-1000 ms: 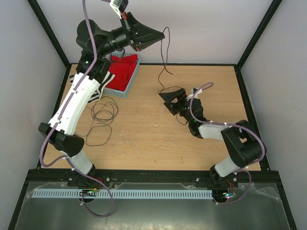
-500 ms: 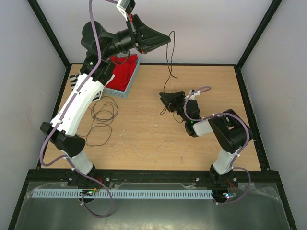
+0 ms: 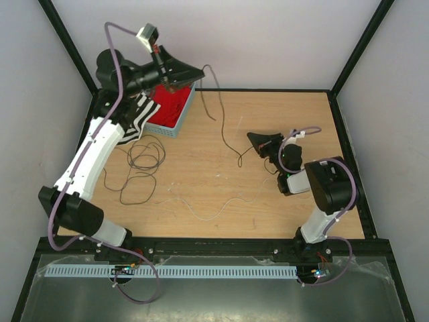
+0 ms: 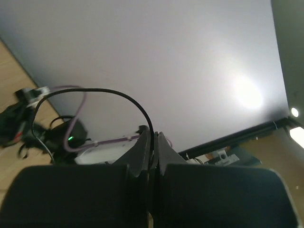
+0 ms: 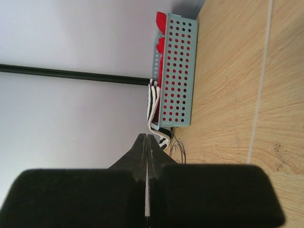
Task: Zip-tie the wires
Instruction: Straighten the cable at the center of the board.
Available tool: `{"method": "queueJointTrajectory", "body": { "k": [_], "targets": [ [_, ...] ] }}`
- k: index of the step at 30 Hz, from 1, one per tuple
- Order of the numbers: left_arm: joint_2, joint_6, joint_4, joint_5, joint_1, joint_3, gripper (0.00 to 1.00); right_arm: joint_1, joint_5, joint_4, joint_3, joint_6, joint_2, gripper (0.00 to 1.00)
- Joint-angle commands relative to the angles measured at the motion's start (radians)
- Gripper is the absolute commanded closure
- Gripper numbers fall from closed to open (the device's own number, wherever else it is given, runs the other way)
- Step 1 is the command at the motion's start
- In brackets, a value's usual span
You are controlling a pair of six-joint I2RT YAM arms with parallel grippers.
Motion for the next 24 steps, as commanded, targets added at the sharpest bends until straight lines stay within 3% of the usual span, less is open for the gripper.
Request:
{"method": "queueJointTrajectory", "body": {
  "k": [1, 7, 16, 18, 20, 21, 24],
  "targets": [
    [-0.124, 0.021, 0.040, 0.090, 0.079, -0.161, 1.00, -0.035, -0.089, -0.094, 0.004, -0.138, -0.138, 1.00],
    [-0.167, 0.086, 0.039, 0.382, 0.101, -0.347, 1.00, -0.063, -0.088, -0.463, 0.072, -0.375, -0.342, 1.00],
    [-0.300, 0.236, -0.062, 0.513, 0.129, -0.646, 1.00, -0.287, -0.201, -1.077, 0.231, -0.831, -0.554, 1.00],
    [-0.311, 0.443, -0.313, 0.509, 0.130, -0.626, 1.00, -0.324, -0.176, -1.210, 0.285, -0.943, -0.589, 1.00],
    [-0.304, 0.805, -0.767, 0.414, 0.125, -0.520, 1.00, -0.342, -0.131, -1.342, 0.340, -1.052, -0.613, 1.00],
    [-0.300, 0.904, -0.892, 0.368, 0.123, -0.487, 1.00, -0.348, -0.105, -1.395, 0.365, -1.105, -0.620, 1.00],
    [-0.295, 1.021, -1.024, 0.249, 0.117, -0.470, 1.00, -0.359, -0.028, -1.500, 0.401, -1.192, -0.636, 1.00]
  ]
}}
